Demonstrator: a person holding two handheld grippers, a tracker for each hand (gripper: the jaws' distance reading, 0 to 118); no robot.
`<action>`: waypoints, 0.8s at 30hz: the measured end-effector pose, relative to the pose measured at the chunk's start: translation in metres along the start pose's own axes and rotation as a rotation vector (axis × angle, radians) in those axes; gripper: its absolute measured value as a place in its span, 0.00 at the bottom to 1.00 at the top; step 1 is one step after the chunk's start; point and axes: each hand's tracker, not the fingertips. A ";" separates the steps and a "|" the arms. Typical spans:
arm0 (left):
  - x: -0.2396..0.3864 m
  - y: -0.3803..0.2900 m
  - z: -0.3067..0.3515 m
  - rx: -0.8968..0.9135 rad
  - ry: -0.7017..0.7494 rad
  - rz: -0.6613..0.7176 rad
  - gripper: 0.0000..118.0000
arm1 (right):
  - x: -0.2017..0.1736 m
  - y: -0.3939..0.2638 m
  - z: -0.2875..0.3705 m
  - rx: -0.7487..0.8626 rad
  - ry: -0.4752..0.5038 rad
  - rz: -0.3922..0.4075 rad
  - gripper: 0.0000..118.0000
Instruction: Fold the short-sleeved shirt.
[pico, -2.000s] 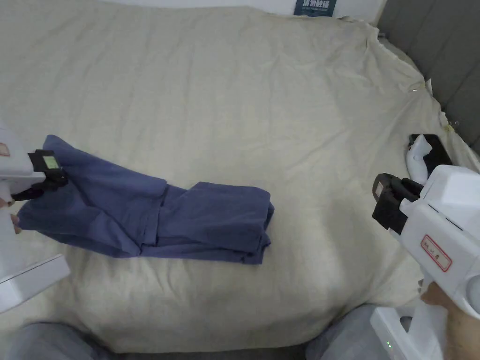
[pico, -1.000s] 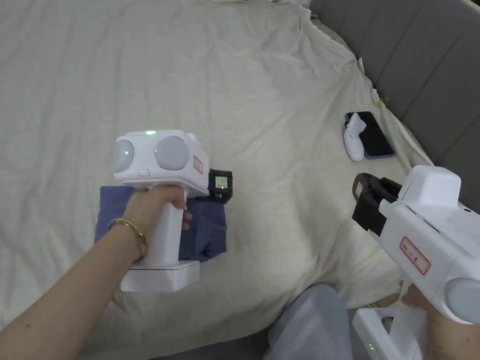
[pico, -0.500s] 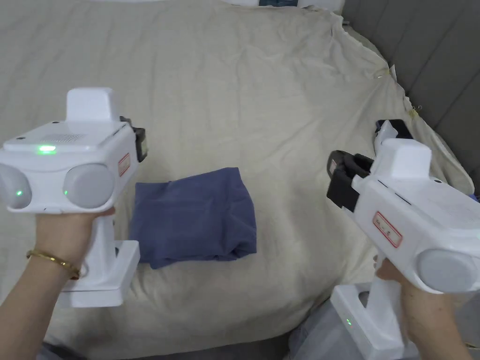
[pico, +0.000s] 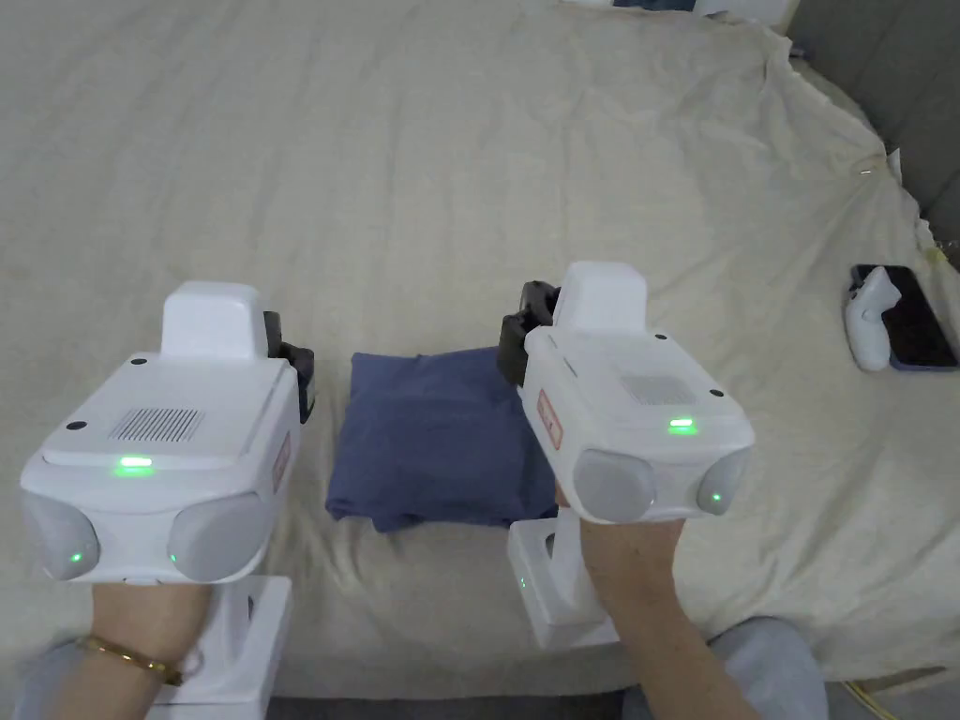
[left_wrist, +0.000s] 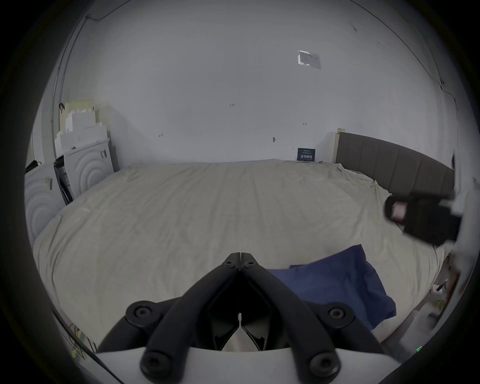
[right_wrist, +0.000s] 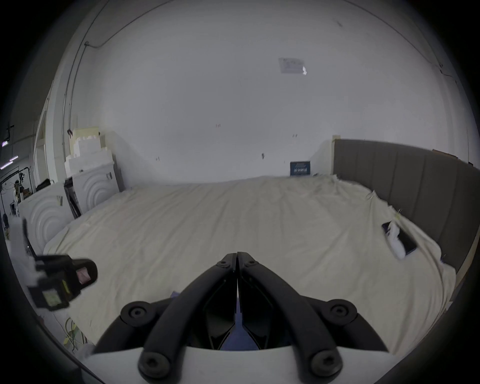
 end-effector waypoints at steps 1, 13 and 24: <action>0.000 -0.001 -0.001 -0.002 0.001 0.002 0.00 | -0.004 -0.013 -0.008 -0.028 0.010 0.018 0.00; 0.006 -0.004 0.007 0.009 -0.020 0.007 0.00 | -0.008 -0.106 -0.042 -0.258 -0.043 0.000 0.00; 0.010 0.006 0.020 0.042 -0.046 -0.002 0.00 | 0.007 -0.064 -0.031 -0.268 0.050 -0.035 0.00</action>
